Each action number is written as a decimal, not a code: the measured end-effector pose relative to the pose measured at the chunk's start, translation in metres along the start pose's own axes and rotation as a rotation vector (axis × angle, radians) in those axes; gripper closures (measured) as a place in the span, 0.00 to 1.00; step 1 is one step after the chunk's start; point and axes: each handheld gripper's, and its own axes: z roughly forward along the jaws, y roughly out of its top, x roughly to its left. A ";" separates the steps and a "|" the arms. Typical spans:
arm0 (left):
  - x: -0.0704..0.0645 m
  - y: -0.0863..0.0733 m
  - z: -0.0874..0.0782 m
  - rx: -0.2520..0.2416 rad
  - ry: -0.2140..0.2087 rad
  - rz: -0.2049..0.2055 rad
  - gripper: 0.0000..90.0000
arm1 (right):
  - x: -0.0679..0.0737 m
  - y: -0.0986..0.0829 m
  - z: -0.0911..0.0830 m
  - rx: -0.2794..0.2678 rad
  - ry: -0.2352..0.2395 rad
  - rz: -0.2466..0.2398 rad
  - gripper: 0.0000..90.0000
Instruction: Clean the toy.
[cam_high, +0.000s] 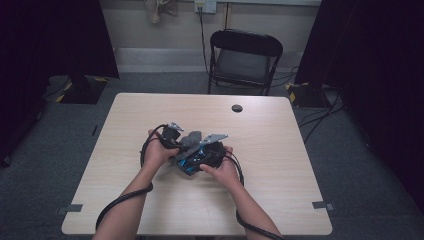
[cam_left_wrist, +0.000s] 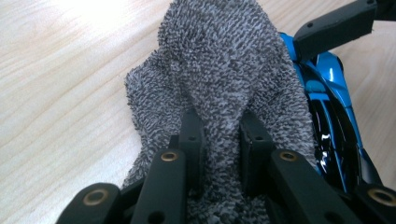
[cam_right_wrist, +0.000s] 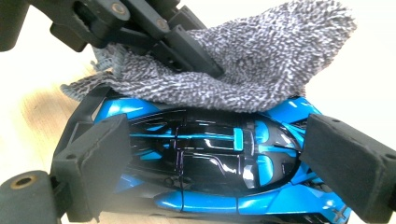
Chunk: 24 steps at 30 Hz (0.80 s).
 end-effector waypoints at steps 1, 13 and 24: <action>0.000 0.000 -0.001 0.001 -0.002 0.000 0.83 | 0.000 0.000 0.000 0.001 0.000 0.000 0.08; 0.001 -0.008 -0.009 0.016 -0.009 -0.002 0.83 | 0.000 0.000 0.000 0.001 0.000 -0.003 0.08; 0.004 -0.020 -0.021 0.028 -0.014 -0.004 0.83 | 0.000 0.000 0.000 -0.002 0.001 -0.002 0.08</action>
